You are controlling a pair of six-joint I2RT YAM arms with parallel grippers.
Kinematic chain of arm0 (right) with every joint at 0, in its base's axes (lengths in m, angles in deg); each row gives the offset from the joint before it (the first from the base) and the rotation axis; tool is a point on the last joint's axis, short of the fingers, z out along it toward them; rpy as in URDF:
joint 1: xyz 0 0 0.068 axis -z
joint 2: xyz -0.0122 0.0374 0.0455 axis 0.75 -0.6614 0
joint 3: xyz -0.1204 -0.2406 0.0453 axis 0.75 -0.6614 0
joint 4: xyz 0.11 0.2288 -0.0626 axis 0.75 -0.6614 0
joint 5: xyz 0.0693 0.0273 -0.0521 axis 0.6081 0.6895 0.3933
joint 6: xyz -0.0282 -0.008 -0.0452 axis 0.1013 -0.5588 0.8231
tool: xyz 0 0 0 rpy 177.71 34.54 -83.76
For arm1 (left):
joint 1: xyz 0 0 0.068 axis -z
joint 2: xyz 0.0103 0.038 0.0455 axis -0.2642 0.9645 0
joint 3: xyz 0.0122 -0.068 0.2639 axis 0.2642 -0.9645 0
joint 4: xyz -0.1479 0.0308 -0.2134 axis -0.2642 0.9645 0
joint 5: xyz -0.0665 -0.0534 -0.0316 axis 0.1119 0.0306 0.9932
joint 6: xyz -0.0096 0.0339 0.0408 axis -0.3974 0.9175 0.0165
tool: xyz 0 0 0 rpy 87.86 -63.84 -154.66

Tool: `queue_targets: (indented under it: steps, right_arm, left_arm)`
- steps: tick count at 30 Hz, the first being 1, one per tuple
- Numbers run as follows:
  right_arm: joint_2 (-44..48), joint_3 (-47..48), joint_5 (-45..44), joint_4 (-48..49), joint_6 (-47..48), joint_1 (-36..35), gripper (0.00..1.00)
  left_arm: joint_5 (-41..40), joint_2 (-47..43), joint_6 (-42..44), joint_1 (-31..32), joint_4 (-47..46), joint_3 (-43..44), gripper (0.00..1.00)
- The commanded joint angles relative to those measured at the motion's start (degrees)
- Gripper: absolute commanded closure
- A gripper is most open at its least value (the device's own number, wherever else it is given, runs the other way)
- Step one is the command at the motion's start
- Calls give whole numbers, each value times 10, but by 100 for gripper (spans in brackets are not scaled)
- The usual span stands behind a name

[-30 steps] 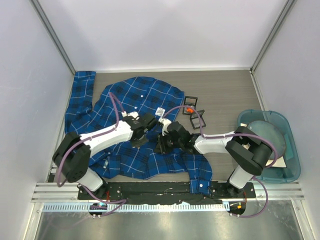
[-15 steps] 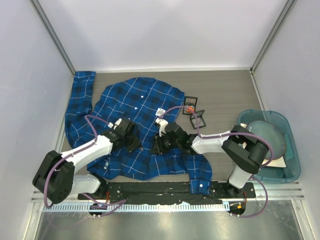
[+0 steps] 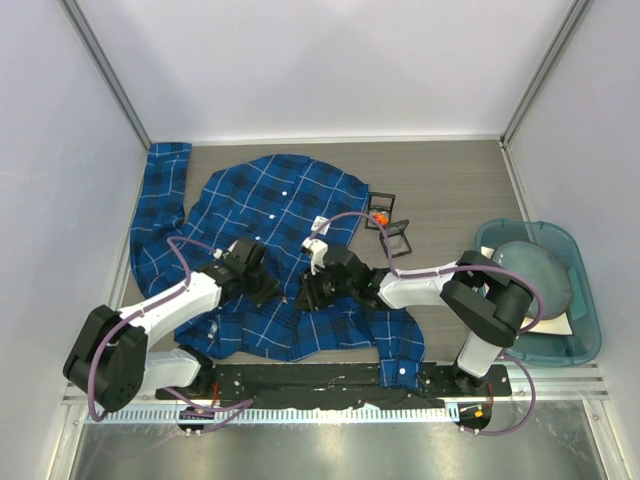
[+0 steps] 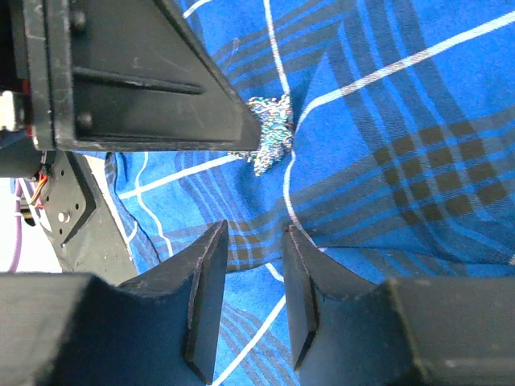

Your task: Remove the brooch from the garment

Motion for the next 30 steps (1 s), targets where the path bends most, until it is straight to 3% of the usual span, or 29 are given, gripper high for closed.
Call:
queue_targets:
  steps: [1,5,12,22,26,30]
  right_arm:
    - [1,24,-7,30,13,-9,60]
    - [-1,33,-15,19,26,-16,57]
    - [36,16,-63,8,24,-12,55]
    - [96,-34,-74,23,1,6,54]
    - [120,-41,-76,12,21,10,51]
    - [141,-48,-54,0,79,8,44]
  left_arm:
    - [1,14,36,-2,46,51,100]
    - [1,4,24,-3,59,55,100]
    - [87,-4,-6,-14,-30,12,100]
    - [147,-17,-23,-23,-118,-25,100]
    - [144,-33,3,-22,-87,1,100]
    - [142,-20,1,-23,43,54,100]
